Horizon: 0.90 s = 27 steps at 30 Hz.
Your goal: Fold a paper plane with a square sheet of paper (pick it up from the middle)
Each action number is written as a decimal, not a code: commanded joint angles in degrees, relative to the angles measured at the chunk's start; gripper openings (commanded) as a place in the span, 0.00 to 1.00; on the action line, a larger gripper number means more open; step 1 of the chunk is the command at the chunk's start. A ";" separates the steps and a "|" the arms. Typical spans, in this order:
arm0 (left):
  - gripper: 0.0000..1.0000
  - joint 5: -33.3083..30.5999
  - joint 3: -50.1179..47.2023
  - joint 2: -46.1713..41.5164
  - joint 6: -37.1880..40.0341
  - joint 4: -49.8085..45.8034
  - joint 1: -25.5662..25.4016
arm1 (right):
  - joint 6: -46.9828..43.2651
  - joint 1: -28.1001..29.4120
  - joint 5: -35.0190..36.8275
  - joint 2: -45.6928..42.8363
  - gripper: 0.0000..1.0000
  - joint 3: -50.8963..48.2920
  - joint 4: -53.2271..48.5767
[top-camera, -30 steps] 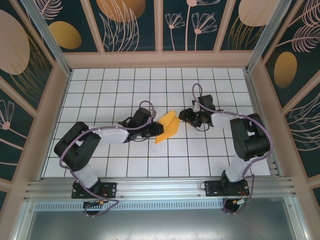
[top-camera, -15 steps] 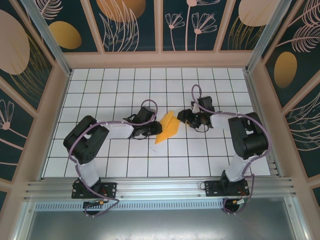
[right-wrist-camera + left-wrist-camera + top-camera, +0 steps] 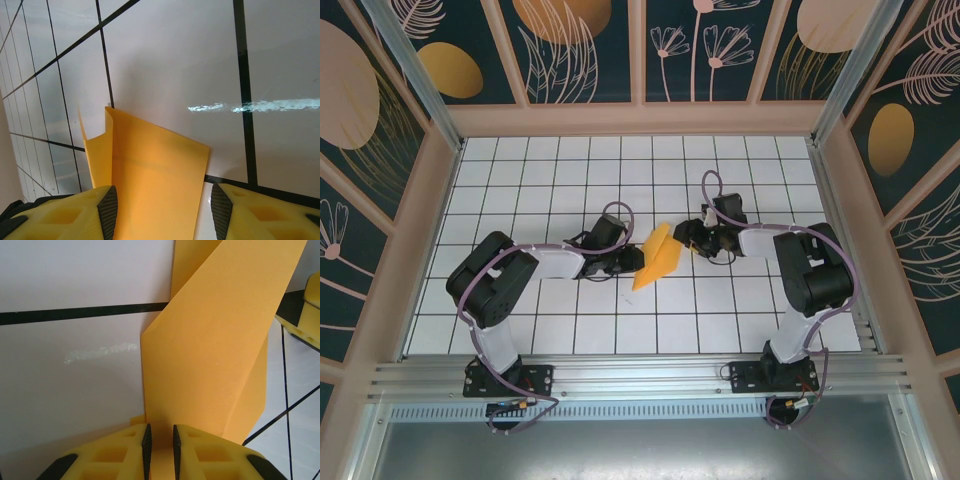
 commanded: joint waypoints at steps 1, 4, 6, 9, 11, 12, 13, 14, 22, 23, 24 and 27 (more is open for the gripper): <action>0.23 4.54 -2.43 0.95 -1.39 -0.51 -0.27 | 2.95 2.99 -2.13 1.75 0.55 0.25 3.44; 0.23 4.97 -3.17 0.85 -2.85 0.23 -0.32 | 4.72 3.27 -2.11 0.86 0.55 -0.62 4.86; 0.23 5.77 -3.62 0.92 -3.60 1.22 -0.40 | 6.04 3.47 -2.08 -0.11 0.55 -1.85 6.79; 0.23 5.88 -3.94 0.88 -4.59 2.06 -0.46 | 7.04 3.47 -3.65 -0.74 0.56 -3.18 9.01; 0.23 5.71 -4.01 0.76 -4.94 2.15 -0.50 | 7.44 3.67 -3.76 -1.72 0.57 -4.72 10.83; 0.23 5.64 -3.99 0.59 -4.98 2.15 -0.50 | 7.58 3.70 -3.64 -2.04 0.58 -5.30 11.35; 0.23 5.87 -3.94 0.56 -5.04 2.23 -0.45 | 7.62 3.71 -3.46 -2.32 0.59 -5.86 11.56; 0.23 5.74 -4.00 0.50 -4.96 2.09 -0.53 | 7.48 3.71 -3.16 -2.63 0.60 -6.34 11.61; 0.22 4.00 -4.87 -0.81 -7.04 2.67 -0.93 | 3.98 2.70 7.10 -12.39 0.66 -4.95 -3.46; 0.22 3.94 -4.81 -0.90 -7.47 2.88 -1.15 | 5.54 2.73 7.35 -13.49 0.66 -5.98 -3.96; 0.22 3.99 -4.72 -0.92 -7.71 3.06 -1.35 | 7.35 2.81 7.26 -14.37 0.66 -7.37 -3.56; 0.22 3.61 -4.03 -0.71 -8.34 2.77 -2.23 | 13.14 3.55 5.08 -16.27 0.64 -12.54 0.43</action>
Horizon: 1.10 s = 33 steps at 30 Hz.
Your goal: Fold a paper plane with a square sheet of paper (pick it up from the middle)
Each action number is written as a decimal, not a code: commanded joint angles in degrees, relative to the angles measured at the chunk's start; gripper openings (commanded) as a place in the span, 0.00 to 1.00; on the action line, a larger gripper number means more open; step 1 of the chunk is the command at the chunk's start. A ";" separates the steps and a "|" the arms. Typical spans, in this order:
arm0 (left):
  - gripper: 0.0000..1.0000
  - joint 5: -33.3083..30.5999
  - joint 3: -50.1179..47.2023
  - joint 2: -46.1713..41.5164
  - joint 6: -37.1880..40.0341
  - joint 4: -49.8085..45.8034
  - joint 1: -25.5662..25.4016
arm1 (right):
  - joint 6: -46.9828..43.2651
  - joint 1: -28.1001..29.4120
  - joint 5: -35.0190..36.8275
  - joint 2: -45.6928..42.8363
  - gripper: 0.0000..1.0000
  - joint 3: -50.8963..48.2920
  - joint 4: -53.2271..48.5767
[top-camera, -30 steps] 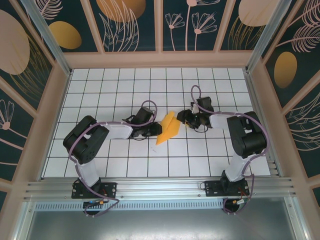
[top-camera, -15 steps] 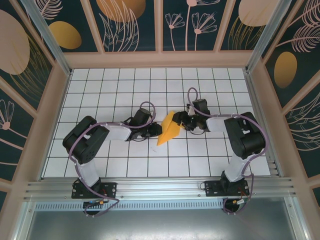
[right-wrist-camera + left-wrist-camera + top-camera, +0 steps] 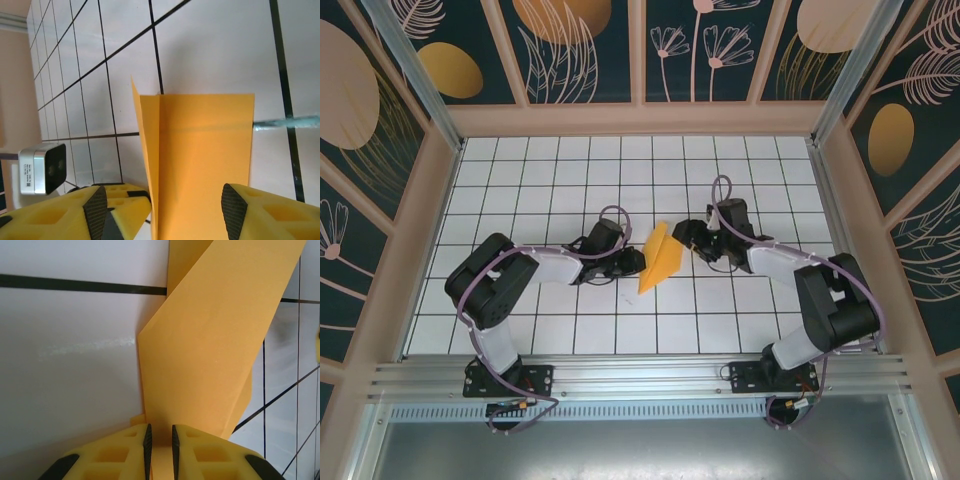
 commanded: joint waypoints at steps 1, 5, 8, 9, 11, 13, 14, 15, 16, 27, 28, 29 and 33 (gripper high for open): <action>0.23 1.23 -0.68 -0.03 -2.20 -3.07 -1.95 | 6.28 1.18 0.84 -1.86 0.64 -5.46 -0.10; 0.28 1.58 0.43 0.80 -2.20 -3.37 -2.89 | 7.47 2.07 0.54 -2.13 0.64 -8.00 1.19; 0.31 1.84 1.71 1.11 -1.75 -3.70 -3.28 | 7.62 2.22 -1.27 -2.15 0.65 -9.03 4.01; 0.31 1.70 1.97 1.05 -1.62 -3.77 -3.30 | 7.44 2.22 -1.97 -2.02 0.65 -9.06 4.67; 0.32 0.82 2.40 0.66 -1.45 -4.23 -3.30 | 7.31 2.28 -2.35 -1.50 0.66 -8.71 5.05; 0.31 0.10 3.28 0.80 -0.86 -5.21 -3.25 | 7.06 2.30 -2.92 -0.88 0.66 -8.54 6.22; 0.32 0.04 3.95 1.26 -0.35 -6.15 -3.30 | 6.84 2.25 -2.88 -0.35 0.67 -8.17 6.34; 0.32 0.00 4.55 1.78 0.08 -6.83 -3.24 | 6.69 2.22 -2.50 0.10 0.67 -7.76 6.00; 0.32 0.08 5.06 2.32 0.40 -7.42 -3.27 | 6.61 2.21 -2.15 0.66 0.67 -7.44 5.91; 0.38 -2.85 6.28 1.47 2.29 -10.59 -3.37 | 6.11 1.16 0.69 1.57 0.68 -6.95 5.59; 0.42 -2.49 6.12 1.08 2.39 -10.15 -3.38 | 6.55 1.18 0.91 0.70 0.68 -7.51 6.53; 0.42 -2.18 5.98 0.42 2.46 -9.65 -3.39 | 6.65 1.13 1.01 0.12 0.70 -7.74 7.02; 0.48 -2.75 5.02 -3.60 1.67 -6.88 -3.39 | 5.37 0.65 0.99 -0.98 0.71 -7.32 6.44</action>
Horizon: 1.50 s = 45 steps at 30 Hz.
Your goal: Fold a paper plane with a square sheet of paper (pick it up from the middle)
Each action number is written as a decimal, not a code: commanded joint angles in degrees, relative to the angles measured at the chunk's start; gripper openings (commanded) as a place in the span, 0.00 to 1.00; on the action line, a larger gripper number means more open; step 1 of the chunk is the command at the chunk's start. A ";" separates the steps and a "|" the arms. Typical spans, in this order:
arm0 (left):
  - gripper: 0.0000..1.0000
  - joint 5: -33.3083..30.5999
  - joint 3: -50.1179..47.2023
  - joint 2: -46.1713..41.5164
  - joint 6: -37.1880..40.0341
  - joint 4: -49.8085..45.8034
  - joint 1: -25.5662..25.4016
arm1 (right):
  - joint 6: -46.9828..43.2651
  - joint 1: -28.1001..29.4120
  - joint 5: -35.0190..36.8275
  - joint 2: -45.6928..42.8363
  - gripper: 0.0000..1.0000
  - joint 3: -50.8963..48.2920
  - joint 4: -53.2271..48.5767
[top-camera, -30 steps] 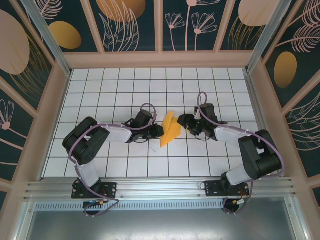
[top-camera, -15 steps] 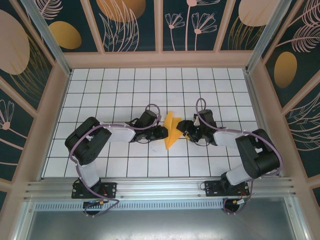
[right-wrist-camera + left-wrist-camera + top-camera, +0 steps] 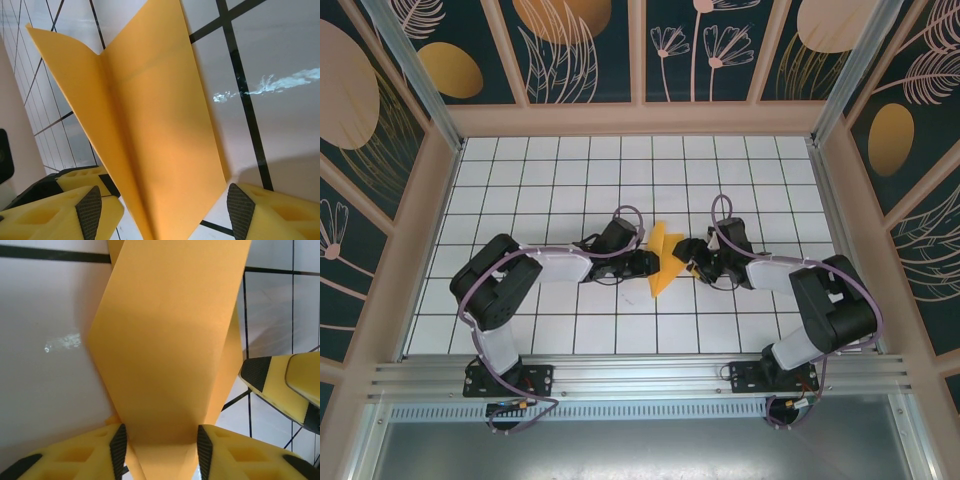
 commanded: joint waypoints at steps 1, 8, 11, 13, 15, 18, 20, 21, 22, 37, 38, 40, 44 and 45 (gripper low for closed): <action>0.49 -2.56 -0.39 -4.41 0.77 -0.04 0.05 | -1.52 -0.99 1.63 -1.96 0.73 -0.08 2.38; 0.52 -5.27 -0.57 -5.44 0.72 -0.96 0.13 | -2.94 -1.22 -0.53 -1.28 0.74 0.26 2.85; 0.51 -6.67 0.77 -3.63 1.17 -4.14 0.16 | -2.74 -1.26 0.00 -0.75 0.74 0.55 2.33; 0.51 -6.68 1.20 -2.33 1.39 -4.93 0.16 | -2.89 -1.27 -0.11 -0.06 0.74 1.05 1.68; 0.50 -6.88 1.41 -1.52 1.43 -5.05 0.13 | -3.06 -1.26 0.04 0.40 0.74 1.27 1.19; 0.48 -7.04 2.06 0.16 1.72 -5.45 0.20 | -3.01 -1.25 0.69 1.05 0.74 1.36 0.58; 0.48 -6.56 2.52 1.31 2.03 -5.49 0.19 | -3.12 -1.24 0.49 1.48 0.74 1.45 0.90; 0.47 -6.18 2.67 1.84 2.25 -5.49 0.18 | -3.06 -1.22 0.35 1.91 0.74 1.58 0.92; 0.47 -5.83 3.04 2.38 2.45 -5.60 0.14 | -3.13 -1.27 0.07 2.36 0.74 1.77 0.92; 0.43 -3.50 6.75 6.69 5.56 -9.87 -0.30 | -2.26 0.47 -1.72 4.78 0.74 5.31 1.18; 0.43 -3.35 6.83 6.63 5.54 -9.82 -0.26 | -1.99 0.63 -1.68 4.87 0.74 5.39 1.39; 0.43 -3.34 7.00 6.46 5.39 -9.55 -0.30 | -1.44 0.88 -0.97 4.97 0.73 5.90 0.48; 0.43 -3.51 7.00 6.01 5.16 -9.08 -0.24 | -1.37 1.54 0.85 4.40 0.73 7.01 -1.70; 0.43 -3.37 7.17 6.30 5.12 -9.17 -0.29 | -1.31 1.54 0.87 4.74 0.73 7.39 -2.27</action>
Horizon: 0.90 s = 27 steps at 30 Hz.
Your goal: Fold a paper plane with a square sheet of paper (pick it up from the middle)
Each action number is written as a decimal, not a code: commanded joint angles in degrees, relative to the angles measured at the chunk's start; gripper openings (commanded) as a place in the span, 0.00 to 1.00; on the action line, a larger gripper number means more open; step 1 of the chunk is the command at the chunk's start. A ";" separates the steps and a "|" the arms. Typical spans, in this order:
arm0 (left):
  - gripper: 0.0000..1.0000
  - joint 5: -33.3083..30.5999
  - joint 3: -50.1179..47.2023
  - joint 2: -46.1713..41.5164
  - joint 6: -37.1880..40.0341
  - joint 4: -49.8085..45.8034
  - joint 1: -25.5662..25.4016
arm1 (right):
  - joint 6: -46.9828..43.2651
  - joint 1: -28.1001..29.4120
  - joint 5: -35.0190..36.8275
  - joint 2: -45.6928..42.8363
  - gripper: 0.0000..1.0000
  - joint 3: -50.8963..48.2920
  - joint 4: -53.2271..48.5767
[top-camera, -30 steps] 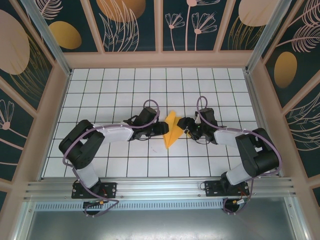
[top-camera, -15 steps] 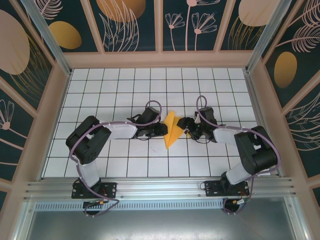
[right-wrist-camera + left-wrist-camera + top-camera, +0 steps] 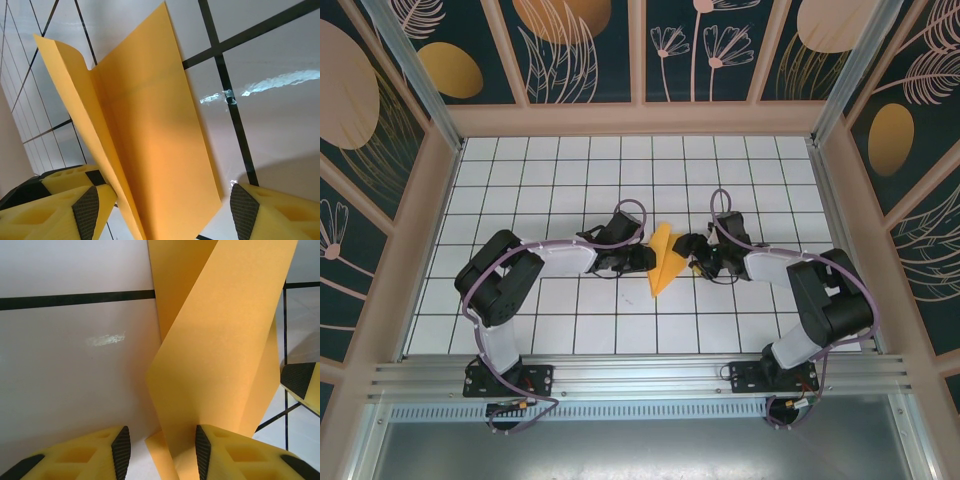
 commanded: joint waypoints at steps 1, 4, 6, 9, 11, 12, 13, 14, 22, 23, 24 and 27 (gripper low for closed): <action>0.43 2.13 0.84 3.82 0.74 1.31 -0.85 | 0.08 1.93 -0.04 2.23 0.73 2.81 3.02; 0.43 3.00 0.57 4.21 0.17 2.57 -0.88 | 0.30 2.22 0.13 2.37 0.73 2.98 3.03; 0.43 2.69 0.59 4.05 0.09 2.43 -0.94 | 0.40 2.38 0.24 2.28 0.74 3.16 2.66; 0.43 2.50 0.53 3.76 0.12 2.42 -0.94 | 0.61 2.51 1.11 1.69 0.74 3.32 1.92; 0.42 2.32 0.39 3.78 0.09 2.25 -0.92 | 0.65 2.66 0.98 1.33 0.74 3.58 1.59; 0.42 2.24 0.33 3.78 0.07 2.33 -0.95 | 0.69 2.69 1.26 1.17 0.73 3.76 1.15; 0.41 2.23 0.26 3.78 0.10 2.34 -0.94 | 0.65 2.76 1.35 1.09 0.73 3.94 0.71; 0.40 2.19 0.26 3.78 0.03 2.34 -0.94 | 0.61 2.77 1.42 1.02 0.73 4.03 0.43; 0.38 1.93 -0.39 3.56 -0.33 2.70 -0.93 | -0.05 2.76 2.39 1.10 0.71 4.16 -0.61; 0.38 1.96 -0.37 3.59 -0.33 2.73 -0.93 | -0.24 2.72 2.05 0.88 0.72 4.06 -0.21; 0.38 1.97 -0.41 3.61 -0.33 2.78 -0.90 | -0.36 2.66 1.71 0.86 0.72 3.96 0.23; 0.36 2.14 -0.63 3.87 -0.42 3.01 -0.94 | -0.46 2.66 -0.41 1.79 0.73 3.90 1.71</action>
